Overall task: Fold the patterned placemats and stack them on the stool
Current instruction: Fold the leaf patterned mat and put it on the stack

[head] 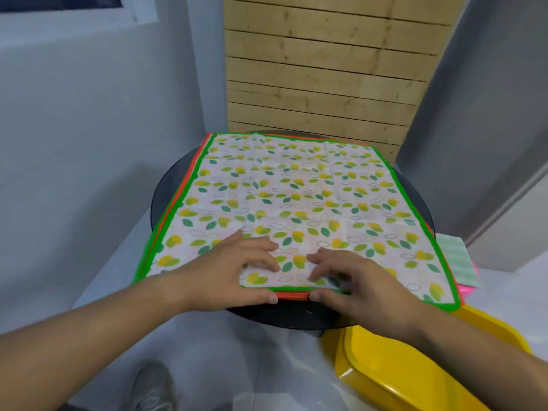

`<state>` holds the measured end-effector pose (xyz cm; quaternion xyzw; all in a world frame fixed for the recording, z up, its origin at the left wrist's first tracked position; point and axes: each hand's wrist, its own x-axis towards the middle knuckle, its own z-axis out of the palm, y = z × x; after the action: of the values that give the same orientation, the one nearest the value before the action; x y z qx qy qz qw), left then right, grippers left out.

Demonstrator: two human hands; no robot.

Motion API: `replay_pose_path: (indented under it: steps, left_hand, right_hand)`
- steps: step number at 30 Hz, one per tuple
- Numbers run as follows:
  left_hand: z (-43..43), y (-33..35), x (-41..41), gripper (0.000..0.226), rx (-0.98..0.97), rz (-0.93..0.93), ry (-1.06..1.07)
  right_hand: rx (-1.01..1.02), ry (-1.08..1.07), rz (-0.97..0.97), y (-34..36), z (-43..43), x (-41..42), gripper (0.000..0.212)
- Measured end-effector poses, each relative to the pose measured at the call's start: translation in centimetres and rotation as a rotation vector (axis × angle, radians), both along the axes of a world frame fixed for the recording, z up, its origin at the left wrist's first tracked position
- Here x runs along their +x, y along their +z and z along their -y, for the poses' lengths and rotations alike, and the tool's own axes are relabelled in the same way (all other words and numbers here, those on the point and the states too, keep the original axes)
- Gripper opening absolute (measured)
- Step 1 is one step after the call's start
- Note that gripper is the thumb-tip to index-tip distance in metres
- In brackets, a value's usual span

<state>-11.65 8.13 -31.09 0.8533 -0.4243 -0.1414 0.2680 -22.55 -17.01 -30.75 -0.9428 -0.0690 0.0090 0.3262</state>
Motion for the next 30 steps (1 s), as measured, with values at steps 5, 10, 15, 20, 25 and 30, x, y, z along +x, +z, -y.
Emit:
replay_pose_path:
  steps: [5,10,15,20,25,30]
  left_hand:
    - [-0.4,0.9,-0.3,0.029,-0.051,-0.106,0.050]
    - [-0.1,2.2,-0.2,0.013,-0.097,-0.201,0.118]
    - [0.1,4.5,-0.2,0.008,-0.109,-0.165,0.116]
    - [0.8,7.1,1.2,0.009,-0.165,-0.057,0.136]
    - [1.5,9.6,2.9,0.010,-0.199,0.019,0.152]
    - [3.1,12.0,6.9,0.015,-0.148,0.225,0.212]
  right_hand:
    - [0.055,-0.031,-0.054,0.7,-0.5,-0.4,0.009]
    - [0.070,-0.065,-0.071,2.1,-0.5,0.1,0.007]
    - [0.022,-0.064,-0.072,4.9,0.0,0.4,0.006]
    - [-0.031,-0.022,-0.044,7.2,0.3,0.9,0.006]
    - [-0.135,-0.095,0.072,9.0,1.3,2.2,0.014]
    - [-0.413,-0.318,0.349,10.9,1.9,5.4,0.016]
